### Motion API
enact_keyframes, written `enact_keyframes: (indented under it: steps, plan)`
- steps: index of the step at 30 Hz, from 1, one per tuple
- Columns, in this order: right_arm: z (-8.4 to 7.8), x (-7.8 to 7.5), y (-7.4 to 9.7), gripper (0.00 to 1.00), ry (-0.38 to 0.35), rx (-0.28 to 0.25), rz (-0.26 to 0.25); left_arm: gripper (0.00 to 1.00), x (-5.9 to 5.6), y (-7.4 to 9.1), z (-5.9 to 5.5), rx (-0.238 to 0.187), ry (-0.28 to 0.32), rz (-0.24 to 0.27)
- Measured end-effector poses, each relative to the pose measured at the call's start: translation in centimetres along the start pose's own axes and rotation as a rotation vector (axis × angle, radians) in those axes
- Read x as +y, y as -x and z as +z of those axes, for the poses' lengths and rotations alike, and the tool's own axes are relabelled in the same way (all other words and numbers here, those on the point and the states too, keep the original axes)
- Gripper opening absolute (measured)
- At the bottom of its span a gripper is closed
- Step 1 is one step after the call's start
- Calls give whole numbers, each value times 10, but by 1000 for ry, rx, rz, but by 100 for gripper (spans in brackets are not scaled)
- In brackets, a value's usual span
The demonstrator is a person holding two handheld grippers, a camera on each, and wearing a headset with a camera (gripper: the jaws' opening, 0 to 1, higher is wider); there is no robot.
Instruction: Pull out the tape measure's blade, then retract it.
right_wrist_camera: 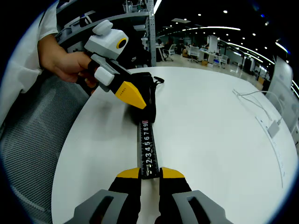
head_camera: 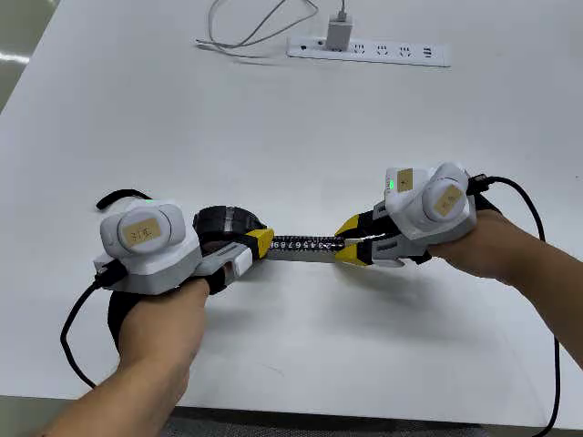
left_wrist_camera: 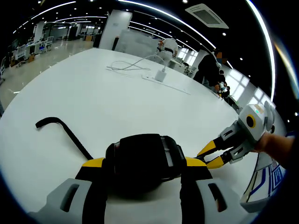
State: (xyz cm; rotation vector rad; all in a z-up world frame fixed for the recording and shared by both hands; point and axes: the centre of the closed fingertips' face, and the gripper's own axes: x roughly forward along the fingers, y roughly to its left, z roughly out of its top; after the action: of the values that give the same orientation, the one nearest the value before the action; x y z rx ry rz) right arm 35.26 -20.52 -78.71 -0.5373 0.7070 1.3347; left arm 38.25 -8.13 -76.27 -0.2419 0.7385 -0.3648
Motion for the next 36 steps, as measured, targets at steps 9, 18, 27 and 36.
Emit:
enact_keyframes:
  steps: [9,18,27,36]
  plan:
    - [11,1,-11,10,12,-13,10,59,0,0,0,-1,-1,1]
    - [21,2,-21,10,15,-25,13,59,-1,0,0,-4,-5,-1]
    - [30,2,-31,10,1,-29,15,59,-1,0,0,-6,-3,0]
    - [36,3,-38,10,-2,-36,19,59,0,-1,0,-9,-3,0]
